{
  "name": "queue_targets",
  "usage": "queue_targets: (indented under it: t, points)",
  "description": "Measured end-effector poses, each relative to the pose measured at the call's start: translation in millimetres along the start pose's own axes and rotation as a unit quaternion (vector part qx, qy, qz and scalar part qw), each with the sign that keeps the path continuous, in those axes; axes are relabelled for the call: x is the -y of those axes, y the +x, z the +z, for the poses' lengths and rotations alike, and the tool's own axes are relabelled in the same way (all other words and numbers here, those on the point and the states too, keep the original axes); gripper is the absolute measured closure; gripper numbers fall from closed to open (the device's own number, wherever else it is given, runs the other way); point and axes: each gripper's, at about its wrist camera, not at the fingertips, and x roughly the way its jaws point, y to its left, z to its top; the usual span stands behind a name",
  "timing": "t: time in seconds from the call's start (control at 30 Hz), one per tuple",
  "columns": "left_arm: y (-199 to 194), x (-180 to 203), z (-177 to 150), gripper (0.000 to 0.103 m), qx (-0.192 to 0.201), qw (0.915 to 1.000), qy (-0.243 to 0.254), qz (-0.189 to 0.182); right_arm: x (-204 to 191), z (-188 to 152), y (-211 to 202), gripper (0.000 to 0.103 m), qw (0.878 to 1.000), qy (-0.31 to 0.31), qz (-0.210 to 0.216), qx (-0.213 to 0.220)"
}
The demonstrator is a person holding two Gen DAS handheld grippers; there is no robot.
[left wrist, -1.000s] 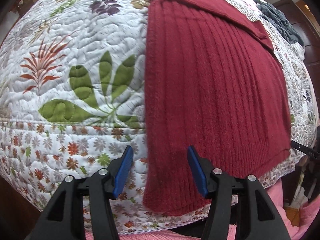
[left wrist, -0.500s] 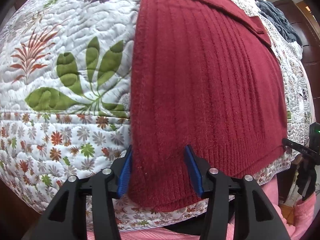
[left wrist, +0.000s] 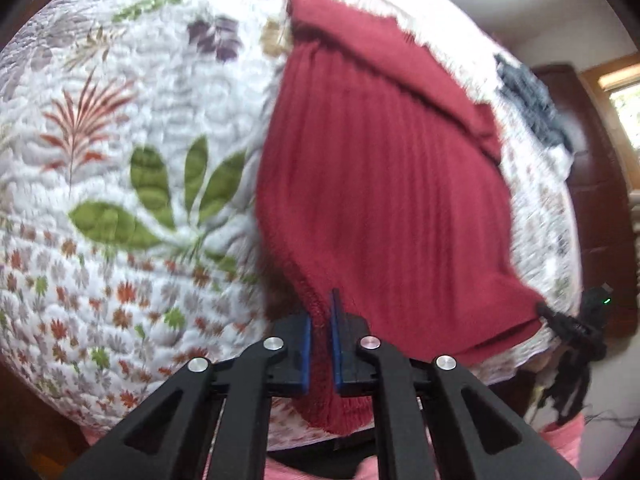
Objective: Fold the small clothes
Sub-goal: 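Grasp the sweater hem with both grippers and lift it toward the collar, then lay the hem over the folded sleeves with both grippers and release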
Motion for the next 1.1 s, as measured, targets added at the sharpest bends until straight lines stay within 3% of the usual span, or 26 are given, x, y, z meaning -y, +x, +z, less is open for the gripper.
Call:
queue_targets:
  t: [0.07,0.27,0.63,0.87,0.93,1.0,1.1]
  points:
    - [-6.5,0.4,12.8,0.096,0.013,0.9998,-0.004,-0.012,-2.6,17.8,-5.7,0.098,1.000,0.007,0.014,0.015]
    - [6.1,18.6,55.1,0.096,0.032,0.9993,-0.006,-0.015,0.2,64.6,-3.3,0.098,1.000,0.009,0.005,0.021]
    - [59.5,-12.7,124.4,0.095,0.009,0.9966,-0.078,-0.022,29.9,138.7,52.2,0.098,0.998,0.065,-0.011,-0.013]
    - [69.4,-30.6,138.5,0.090,-0.013,0.9911,-0.118,-0.060,43.9,155.7,65.9,0.093,0.995,0.089,-0.024,-0.034]
    - [57.7,-36.6,137.6,0.083,-0.008,0.9899,-0.122,-0.072,45.9,155.4,61.8,0.092,0.995,0.089,-0.022,-0.034]
    - [42.4,-42.5,137.4,0.070,0.012,0.9911,-0.118,-0.061,46.9,152.4,58.2,0.091,0.995,0.088,-0.022,-0.034]
    - [21.0,-47.0,135.7,0.069,0.034,0.9933,-0.100,-0.046,49.7,147.6,49.3,0.085,0.995,0.093,-0.016,-0.029]
